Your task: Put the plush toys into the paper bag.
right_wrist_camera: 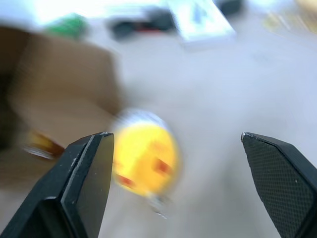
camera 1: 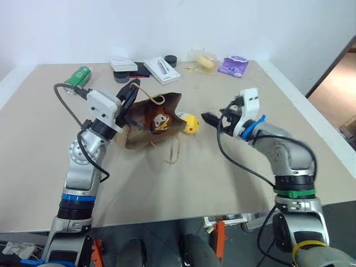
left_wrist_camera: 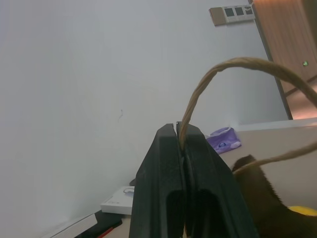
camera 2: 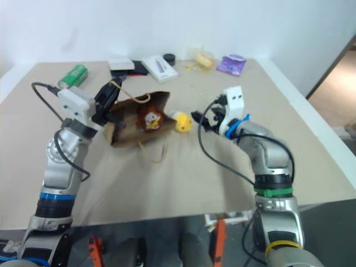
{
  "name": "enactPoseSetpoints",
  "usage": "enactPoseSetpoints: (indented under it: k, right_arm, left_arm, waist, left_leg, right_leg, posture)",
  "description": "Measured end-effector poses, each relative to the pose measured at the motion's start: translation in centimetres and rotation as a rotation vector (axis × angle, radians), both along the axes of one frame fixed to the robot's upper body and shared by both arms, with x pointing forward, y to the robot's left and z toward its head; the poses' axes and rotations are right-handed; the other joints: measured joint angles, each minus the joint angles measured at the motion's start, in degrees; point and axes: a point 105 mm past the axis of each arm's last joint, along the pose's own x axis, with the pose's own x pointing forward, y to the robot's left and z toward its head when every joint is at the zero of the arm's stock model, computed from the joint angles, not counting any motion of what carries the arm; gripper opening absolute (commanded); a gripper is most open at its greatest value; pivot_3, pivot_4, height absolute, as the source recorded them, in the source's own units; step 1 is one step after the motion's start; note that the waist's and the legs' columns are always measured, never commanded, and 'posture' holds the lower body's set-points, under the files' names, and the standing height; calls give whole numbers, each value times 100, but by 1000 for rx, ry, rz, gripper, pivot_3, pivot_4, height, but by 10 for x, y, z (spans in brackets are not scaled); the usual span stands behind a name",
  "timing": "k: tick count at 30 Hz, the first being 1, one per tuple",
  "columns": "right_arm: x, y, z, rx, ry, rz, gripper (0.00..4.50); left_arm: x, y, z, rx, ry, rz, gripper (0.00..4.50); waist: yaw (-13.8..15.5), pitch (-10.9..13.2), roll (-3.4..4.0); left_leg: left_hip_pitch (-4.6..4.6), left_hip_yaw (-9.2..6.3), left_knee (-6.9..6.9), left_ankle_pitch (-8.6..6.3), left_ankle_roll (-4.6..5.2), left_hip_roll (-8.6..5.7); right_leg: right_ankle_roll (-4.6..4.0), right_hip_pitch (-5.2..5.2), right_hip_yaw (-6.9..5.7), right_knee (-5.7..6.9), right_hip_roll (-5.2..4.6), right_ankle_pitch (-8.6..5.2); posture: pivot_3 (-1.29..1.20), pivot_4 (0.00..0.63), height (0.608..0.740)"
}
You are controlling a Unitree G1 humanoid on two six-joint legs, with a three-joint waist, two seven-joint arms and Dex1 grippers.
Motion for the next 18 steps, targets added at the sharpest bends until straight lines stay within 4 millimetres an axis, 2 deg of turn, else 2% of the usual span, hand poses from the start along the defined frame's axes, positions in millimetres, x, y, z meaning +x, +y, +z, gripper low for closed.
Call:
enactPoseSetpoints:
  k: [2,4,10,11,12,14,15,16,18]
  right_arm:
    - [6,10,-17,26,38,2,4425]
    - [12,24,-24,71,54,15,4425]
    - [24,41,-19,85,15,28,4425]
    - [25,44,-23,69,22,30,3927]
    - [25,46,-27,63,29,30,3796]
    - [26,49,-37,55,54,32,2861]
    - [26,50,-37,54,52,34,2589]
    - [26,50,-37,54,50,36,1934]
    - [26,50,-37,55,48,37,1375]
  left_arm:
    - [1,0,1,0,0,0,0]
    - [1,0,0,-1,2,2,0]
    - [2,0,0,0,2,2,0]
    - [2,0,0,0,3,2,0]
    - [2,0,0,0,3,2,0]
    - [2,0,0,0,4,2,0]
    - [2,0,0,0,4,2,0]
    - [2,0,0,0,4,2,0]
    - [2,0,0,0,5,2,0]
  waist:
    - [8,1,1]
    - [7,1,2]
    - [22,2,3]
    - [21,2,3]
    - [21,2,3]
    - [21,2,4]
    - [21,2,4]
    - [21,2,3]
    - [21,2,3]
  left_leg:
    - [-2,-7,-4,0,0,7]
    - [-2,-7,-8,0,0,12]
    - [-6,-6,-6,-1,-1,12]
    - [-5,-6,-5,-1,-1,12]
    - [-5,-5,-5,-1,-1,12]
    - [-5,-5,-5,-1,-1,13]
    - [-5,-5,-5,-1,-1,13]
    - [-4,-5,-5,-1,-1,13]
    - [-3,-5,-5,-1,-1,14]
  right_leg:
    - [-2,-1,-1,0,12,-2]
    - [-3,-3,-1,0,18,-2]
    - [-2,-2,-3,-2,14,-3]
    - [-2,-2,-3,-2,13,-3]
    - [-2,-2,-2,-2,14,-3]
    - [-3,-2,-3,-2,14,-2]
    - [-3,-2,-3,-1,15,-2]
    - [-3,-2,-3,-1,15,-2]
    - [-4,-2,-3,-1,15,-2]
  posture:
    - [0,150,740]
    - [0,150,740]
    - [0,150,740]
    - [0,150,740]
    - [0,150,740]
    - [0,150,740]
    - [0,150,740]
    - [0,150,740]
    - [0,150,740]
